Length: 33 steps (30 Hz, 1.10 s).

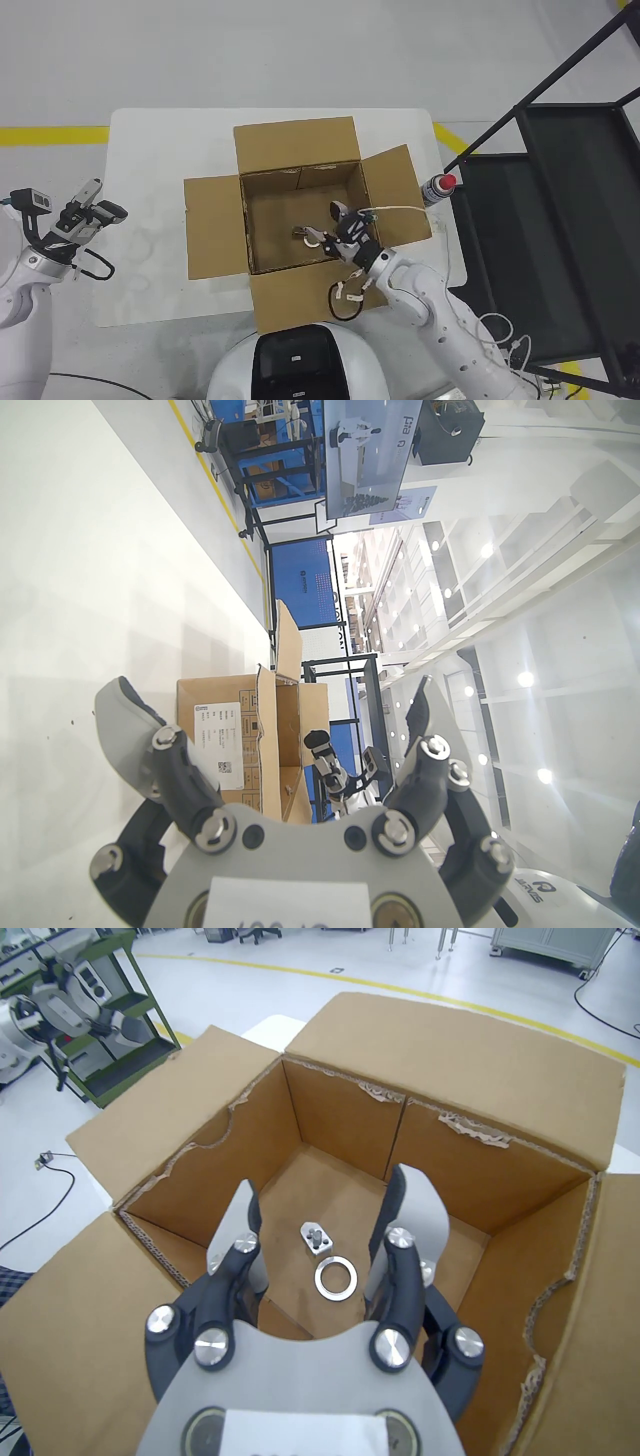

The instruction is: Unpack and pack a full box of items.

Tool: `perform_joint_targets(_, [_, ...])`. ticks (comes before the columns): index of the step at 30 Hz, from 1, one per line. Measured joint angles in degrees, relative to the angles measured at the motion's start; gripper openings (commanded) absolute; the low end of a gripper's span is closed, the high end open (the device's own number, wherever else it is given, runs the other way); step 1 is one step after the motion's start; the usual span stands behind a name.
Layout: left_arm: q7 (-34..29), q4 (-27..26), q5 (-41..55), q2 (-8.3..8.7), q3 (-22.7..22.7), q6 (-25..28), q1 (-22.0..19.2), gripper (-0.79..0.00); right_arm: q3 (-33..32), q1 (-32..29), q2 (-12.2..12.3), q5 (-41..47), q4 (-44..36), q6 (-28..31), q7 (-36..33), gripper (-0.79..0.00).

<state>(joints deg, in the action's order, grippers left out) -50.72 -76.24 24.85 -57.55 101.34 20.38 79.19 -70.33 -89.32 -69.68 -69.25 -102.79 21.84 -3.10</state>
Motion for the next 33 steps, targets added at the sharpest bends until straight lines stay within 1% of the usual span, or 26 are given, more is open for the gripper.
perform_joint_targets(2, [0.0, 0.0, 0.0, 0.00, 0.0, 0.0, 0.0, 0.000, -2.5, -1.8, 0.5, 0.2, -1.3, 2.6, 2.4, 0.000])
perform_joint_targets(3, [0.0, 0.0, 0.0, 0.00, 0.0, 0.0, 0.0, 0.000, -4.6, -3.2, 0.9, 0.2, -2.3, 4.3, 4.5, 0.000])
perform_joint_targets(6, [0.0, 0.0, 0.0, 0.00, 0.0, 0.0, 0.0, 0.000, -10.6, -7.3, 1.8, -0.6, -4.7, 7.1, 10.5, 0.000])
perform_joint_targets(9, [0.0, 0.0, 0.0, 0.00, 0.0, 0.0, 0.0, 0.000, -17.0, -11.2, 2.4, -1.1, -6.3, 6.9, 16.2, 0.000])
perform_joint_targets(11, [0.0, 0.0, 0.0, 0.00, 0.0, 0.0, 0.0, 0.000, -20.4, -13.0, 2.6, -0.5, -6.4, 6.2, 18.5, 0.000])
perform_joint_targets(14, [0.0, 0.0, 0.0, 0.00, 0.0, 0.0, 0.0, 0.000, -25.1, -14.4, 2.8, 0.5, -5.4, 3.9, 18.6, 0.000])
perform_joint_targets(15, [0.0, 0.0, 0.0, 0.00, 0.0, 0.0, 0.0, 0.000, -26.5, -14.5, 2.8, 2.1, -4.8, 3.6, 18.4, 0.000])
perform_joint_targets(18, [0.0, 0.0, 0.0, 0.00, 0.0, 0.0, 0.0, 0.000, -29.5, -13.7, 3.0, 5.4, -2.4, 3.1, 17.1, 0.000])
perform_joint_targets(21, [0.0, 0.0, 0.0, 0.00, 0.0, 0.0, 0.0, 0.000, -30.5, -12.3, 3.1, 5.2, 1.2, 2.6, 15.8, 0.000])
perform_joint_targets(24, [0.0, 0.0, 0.0, 0.00, 0.0, 0.0, 0.0, 0.000, -30.1, -10.6, 3.1, 5.3, 4.9, 2.7, 14.8, 0.000])
perform_joint_targets(33, [0.0, 0.0, 0.0, 0.00, 0.0, 0.0, 0.0, 0.000, -30.0, -10.6, 3.1, 5.4, 4.9, 2.8, 14.9, 0.000])
